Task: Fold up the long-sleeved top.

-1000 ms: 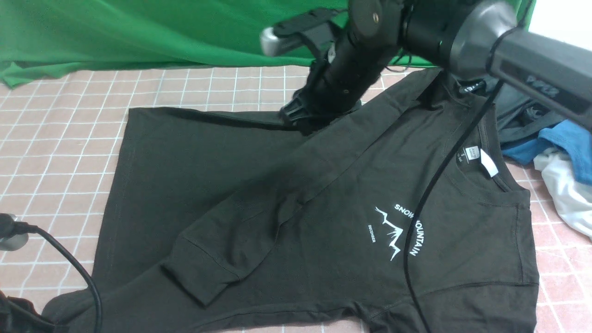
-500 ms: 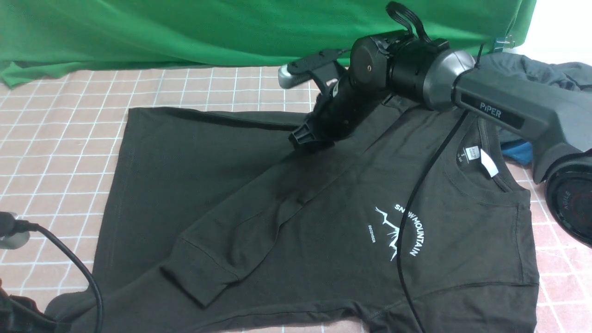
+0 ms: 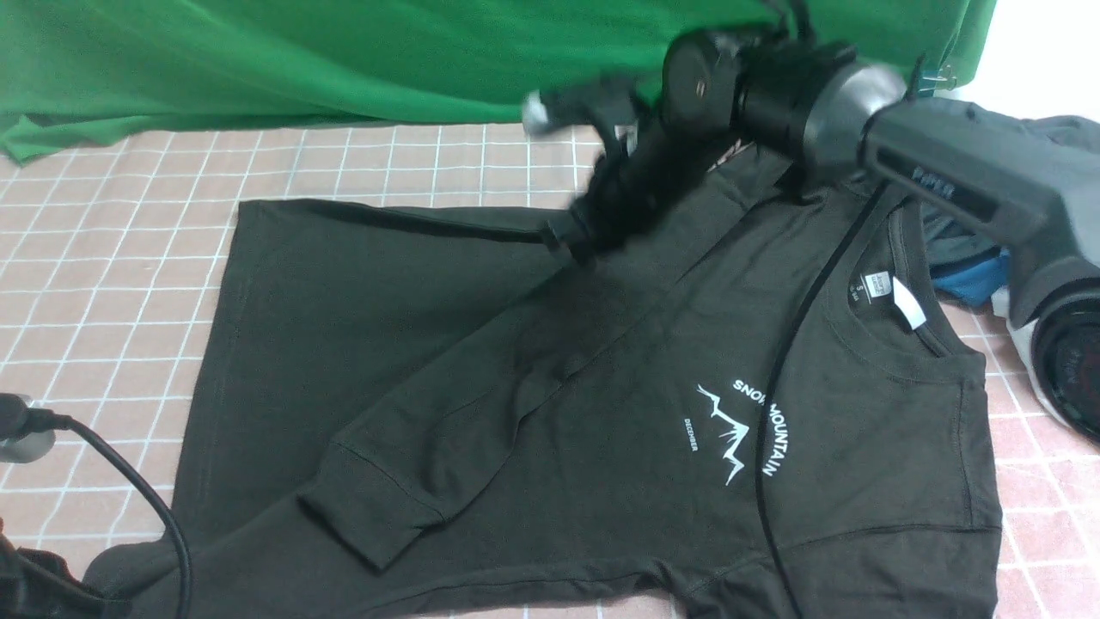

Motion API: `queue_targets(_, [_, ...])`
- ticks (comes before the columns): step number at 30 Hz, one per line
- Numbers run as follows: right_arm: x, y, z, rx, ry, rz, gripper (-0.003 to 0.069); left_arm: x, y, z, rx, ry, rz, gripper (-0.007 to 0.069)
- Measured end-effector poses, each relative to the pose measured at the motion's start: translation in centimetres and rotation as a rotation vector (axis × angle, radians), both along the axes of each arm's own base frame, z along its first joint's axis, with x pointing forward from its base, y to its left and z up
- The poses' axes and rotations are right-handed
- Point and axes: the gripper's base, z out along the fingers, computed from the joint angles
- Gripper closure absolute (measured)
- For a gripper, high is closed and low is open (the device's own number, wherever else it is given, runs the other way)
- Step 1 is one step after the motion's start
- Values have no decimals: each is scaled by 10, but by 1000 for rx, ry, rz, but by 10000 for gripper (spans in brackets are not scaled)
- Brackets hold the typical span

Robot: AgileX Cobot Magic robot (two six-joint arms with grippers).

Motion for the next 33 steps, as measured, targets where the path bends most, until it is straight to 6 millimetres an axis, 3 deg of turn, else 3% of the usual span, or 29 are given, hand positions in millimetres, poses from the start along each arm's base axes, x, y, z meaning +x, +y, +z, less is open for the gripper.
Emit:
queue_targets(4, [6,13,16,96,-116,3,496,0,0,0,0,-2,0,585])
queue_targets(10, [8,25,-13,79,-105,41,629,0,0,0,0,-2,0,585])
queue_targets(17, [2,23,-36,9,16,90,632,0,0,0,0,-2,0,585])
queue_targets(33, [-19,15,-45,-110,242,175,628,0,0,0,-1,-2,1,585])
